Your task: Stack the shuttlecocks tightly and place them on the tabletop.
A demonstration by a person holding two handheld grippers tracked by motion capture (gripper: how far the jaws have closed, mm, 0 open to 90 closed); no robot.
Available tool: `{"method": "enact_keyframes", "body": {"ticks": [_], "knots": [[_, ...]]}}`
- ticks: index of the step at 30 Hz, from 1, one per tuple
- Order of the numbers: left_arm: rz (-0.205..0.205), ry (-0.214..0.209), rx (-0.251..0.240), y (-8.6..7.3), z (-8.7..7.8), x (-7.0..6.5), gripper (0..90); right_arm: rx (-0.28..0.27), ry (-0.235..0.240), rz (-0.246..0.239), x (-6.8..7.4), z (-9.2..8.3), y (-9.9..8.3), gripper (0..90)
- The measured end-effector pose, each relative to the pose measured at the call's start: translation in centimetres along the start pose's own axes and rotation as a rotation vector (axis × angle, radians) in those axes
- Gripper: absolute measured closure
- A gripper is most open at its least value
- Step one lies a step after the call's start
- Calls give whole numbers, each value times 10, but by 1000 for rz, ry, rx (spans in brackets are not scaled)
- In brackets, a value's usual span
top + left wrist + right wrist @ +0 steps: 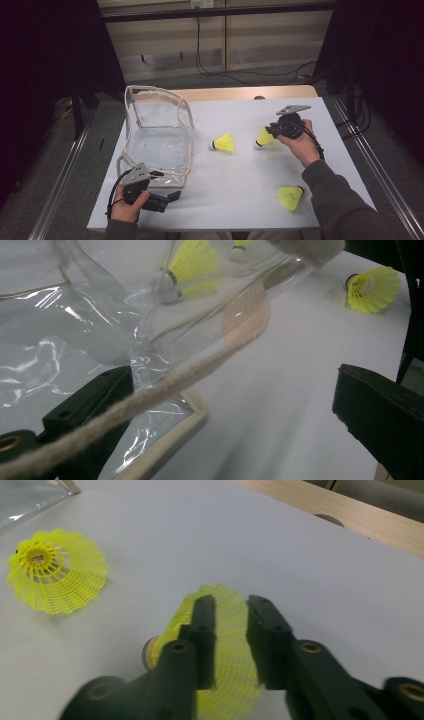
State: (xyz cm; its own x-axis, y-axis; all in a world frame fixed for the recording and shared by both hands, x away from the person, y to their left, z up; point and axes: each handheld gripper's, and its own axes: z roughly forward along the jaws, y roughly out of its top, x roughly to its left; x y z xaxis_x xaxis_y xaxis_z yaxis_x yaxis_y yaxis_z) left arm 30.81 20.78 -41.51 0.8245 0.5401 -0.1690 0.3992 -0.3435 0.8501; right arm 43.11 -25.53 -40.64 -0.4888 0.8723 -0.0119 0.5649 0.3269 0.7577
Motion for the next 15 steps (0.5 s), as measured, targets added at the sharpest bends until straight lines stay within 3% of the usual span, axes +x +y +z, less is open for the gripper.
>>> {"method": "enact_keyframes", "body": {"ticks": [2, 4, 15], "knots": [[1, 0, 0, 0, 0, 0, 36, -5, 0, 5, 1, 0, 0, 791], [0, 0, 0, 0, 0, 0, 36, -6, 24, -8, 2, -1, 0, 900], [-1, 1, -1, 0, 0, 0, 36, 14, 39, -26, 4, 0, -2, 900]]}}
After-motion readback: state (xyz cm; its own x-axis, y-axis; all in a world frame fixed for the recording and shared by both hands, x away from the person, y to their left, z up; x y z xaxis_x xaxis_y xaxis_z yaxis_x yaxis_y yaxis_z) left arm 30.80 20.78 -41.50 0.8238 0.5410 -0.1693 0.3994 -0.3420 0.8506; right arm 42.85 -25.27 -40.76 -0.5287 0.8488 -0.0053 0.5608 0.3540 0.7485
